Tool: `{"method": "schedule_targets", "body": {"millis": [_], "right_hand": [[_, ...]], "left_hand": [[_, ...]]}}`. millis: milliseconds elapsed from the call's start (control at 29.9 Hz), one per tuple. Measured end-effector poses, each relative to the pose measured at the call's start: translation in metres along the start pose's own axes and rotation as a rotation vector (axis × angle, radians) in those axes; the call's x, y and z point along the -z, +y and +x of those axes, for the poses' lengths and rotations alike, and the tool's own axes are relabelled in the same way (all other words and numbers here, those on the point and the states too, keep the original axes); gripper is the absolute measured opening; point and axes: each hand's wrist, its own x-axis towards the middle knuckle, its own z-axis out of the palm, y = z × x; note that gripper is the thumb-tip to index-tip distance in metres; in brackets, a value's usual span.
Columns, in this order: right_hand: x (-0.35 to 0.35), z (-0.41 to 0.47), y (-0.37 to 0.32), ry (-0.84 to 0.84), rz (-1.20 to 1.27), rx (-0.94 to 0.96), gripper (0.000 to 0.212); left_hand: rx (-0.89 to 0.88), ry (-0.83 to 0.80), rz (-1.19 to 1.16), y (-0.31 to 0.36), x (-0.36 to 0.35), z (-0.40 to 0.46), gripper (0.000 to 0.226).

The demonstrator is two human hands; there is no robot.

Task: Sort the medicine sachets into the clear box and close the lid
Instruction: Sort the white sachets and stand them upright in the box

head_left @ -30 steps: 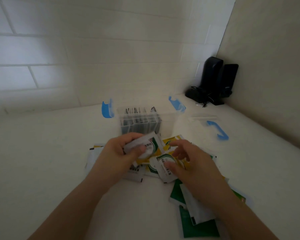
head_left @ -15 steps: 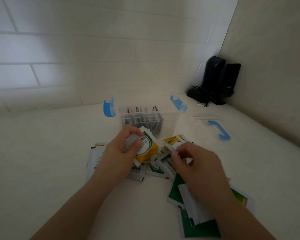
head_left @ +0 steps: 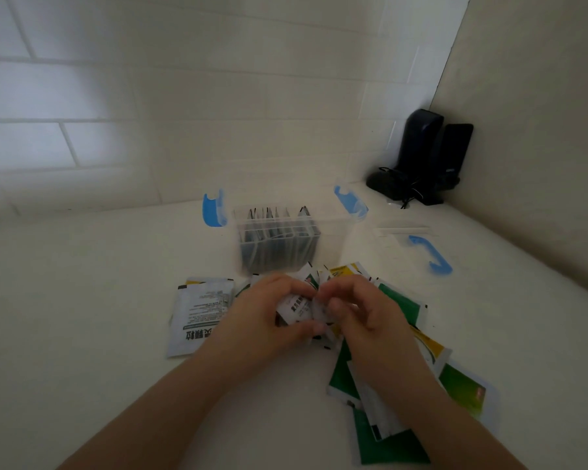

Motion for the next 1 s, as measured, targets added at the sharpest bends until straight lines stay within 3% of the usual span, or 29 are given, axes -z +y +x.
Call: {"method": "schedule_targets", "body": {"millis": [167, 301, 468, 668, 835, 902, 1002], "right_hand": [[0.005, 0.002, 0.0, 0.0, 0.079, 0.003, 0.024], [0.014, 0.004, 0.004, 0.085, -0.02, 0.019, 0.034], [0.007, 0.004, 0.004, 0.001, -0.064, -0.029, 0.03], [0.016, 0.005, 0.01, 0.071, -0.115, -0.036, 0.011], [0.012, -0.001, 0.017, -0.189, -0.579, -0.037, 0.054], [0.009, -0.001, 0.014, -0.251, -0.685, 0.005, 0.059], [0.01, 0.0, 0.014, -0.243, -0.623, 0.024, 0.057]], "left_hand": [[0.017, 0.056, 0.052, 0.002, -0.001, 0.0, 0.014], [0.066, 0.1, -0.143, 0.002, 0.006, -0.001, 0.019], [0.058, 0.058, -0.248, 0.007, 0.006, -0.003, 0.013], [0.06, 0.103, -0.304, 0.009, 0.01, -0.002, 0.044], [0.083, 0.223, -0.177, 0.001, 0.015, 0.001, 0.033], [0.072, 0.218, -0.127, 0.0, 0.014, 0.001, 0.029], [0.06, 0.203, -0.094, -0.001, 0.011, 0.001, 0.024]]}}
